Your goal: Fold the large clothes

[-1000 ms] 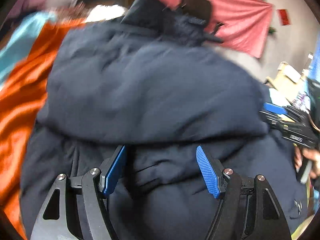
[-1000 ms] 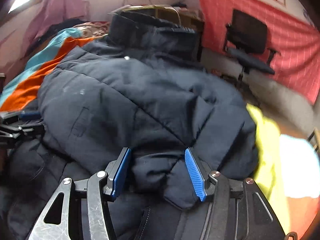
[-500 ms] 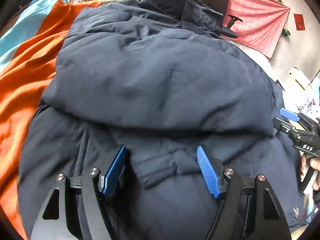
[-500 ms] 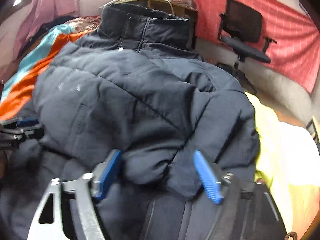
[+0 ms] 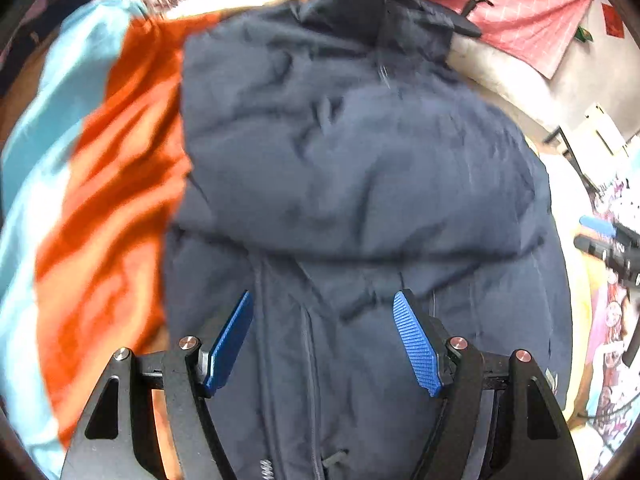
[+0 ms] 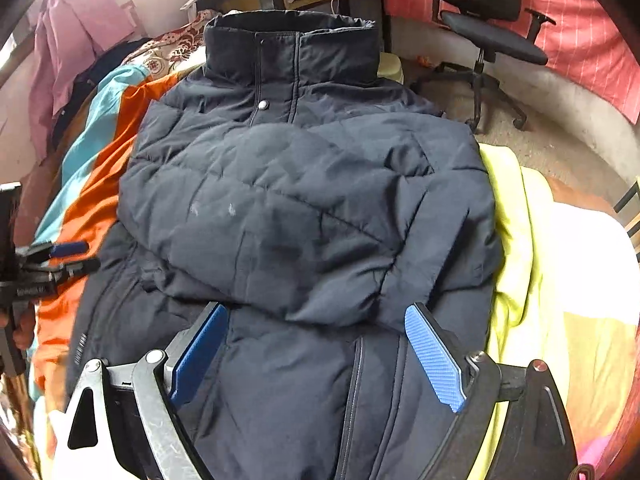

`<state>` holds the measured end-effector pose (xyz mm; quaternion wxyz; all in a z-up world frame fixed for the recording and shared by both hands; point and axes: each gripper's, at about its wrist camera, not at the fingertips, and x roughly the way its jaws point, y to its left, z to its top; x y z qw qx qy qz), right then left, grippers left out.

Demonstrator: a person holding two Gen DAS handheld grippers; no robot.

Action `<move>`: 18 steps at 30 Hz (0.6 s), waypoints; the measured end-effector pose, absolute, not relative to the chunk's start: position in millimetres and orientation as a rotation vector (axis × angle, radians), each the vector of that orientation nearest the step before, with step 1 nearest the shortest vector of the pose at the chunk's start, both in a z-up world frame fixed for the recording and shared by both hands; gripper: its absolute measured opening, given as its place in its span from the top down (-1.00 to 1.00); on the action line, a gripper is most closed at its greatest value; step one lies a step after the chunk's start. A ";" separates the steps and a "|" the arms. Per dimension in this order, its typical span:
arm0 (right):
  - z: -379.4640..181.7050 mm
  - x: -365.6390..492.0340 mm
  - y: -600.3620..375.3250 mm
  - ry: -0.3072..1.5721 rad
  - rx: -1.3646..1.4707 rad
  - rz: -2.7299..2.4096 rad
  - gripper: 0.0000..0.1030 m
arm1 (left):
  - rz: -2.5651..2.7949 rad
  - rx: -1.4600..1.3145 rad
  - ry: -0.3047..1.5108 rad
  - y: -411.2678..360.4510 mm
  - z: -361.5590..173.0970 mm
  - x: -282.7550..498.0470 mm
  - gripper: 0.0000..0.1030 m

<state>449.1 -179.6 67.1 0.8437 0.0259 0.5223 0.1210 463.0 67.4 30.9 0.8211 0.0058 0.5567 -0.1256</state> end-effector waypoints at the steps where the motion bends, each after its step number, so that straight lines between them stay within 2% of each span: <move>1: 71.5 456.6 -180.2 1.108 0.061 0.257 -0.76 | -0.254 0.009 1.168 67.4 41.1 472.4 -0.30; 8: 90.0 531.6 -190.5 1.066 0.095 0.239 -0.76 | -0.212 0.067 1.021 55.2 97.3 538.9 -0.30; 18: 91.1 683.1 -225.1 0.879 0.311 0.210 -0.76 | -0.103 -0.099 0.829 25.9 104.6 677.0 -0.30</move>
